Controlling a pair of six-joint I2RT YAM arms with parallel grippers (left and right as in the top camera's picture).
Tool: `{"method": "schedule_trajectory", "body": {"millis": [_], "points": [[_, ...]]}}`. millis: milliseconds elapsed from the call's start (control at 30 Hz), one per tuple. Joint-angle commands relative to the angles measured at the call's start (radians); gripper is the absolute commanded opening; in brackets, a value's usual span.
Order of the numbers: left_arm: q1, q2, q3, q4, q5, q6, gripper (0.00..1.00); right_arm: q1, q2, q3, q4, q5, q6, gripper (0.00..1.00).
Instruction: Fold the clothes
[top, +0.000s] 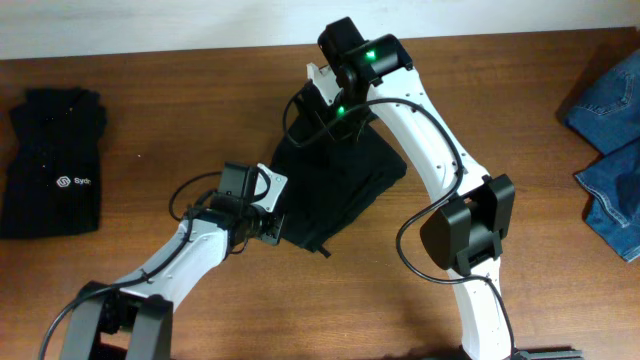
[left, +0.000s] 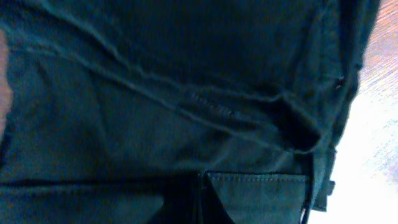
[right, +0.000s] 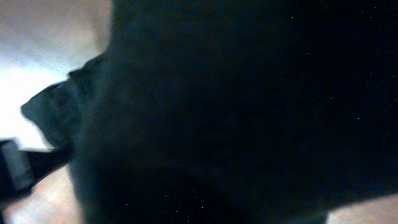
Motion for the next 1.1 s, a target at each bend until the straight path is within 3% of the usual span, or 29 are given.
{"method": "schedule_trajectory", "body": {"millis": [0,400,1067], "points": [[-0.002,0.043,-0.021,0.023,-0.003,-0.037,0.0,-0.002,-0.006,0.004,-0.028,-0.083,0.001,0.04],[-0.001,0.114,-0.021,0.13,0.0,-0.075,0.01,0.042,-0.072,0.005,-0.058,-0.204,-0.06,0.04],[0.005,0.096,0.0,0.12,0.0,-0.075,0.01,0.101,-0.08,0.004,-0.098,-0.28,-0.085,0.04]]}}
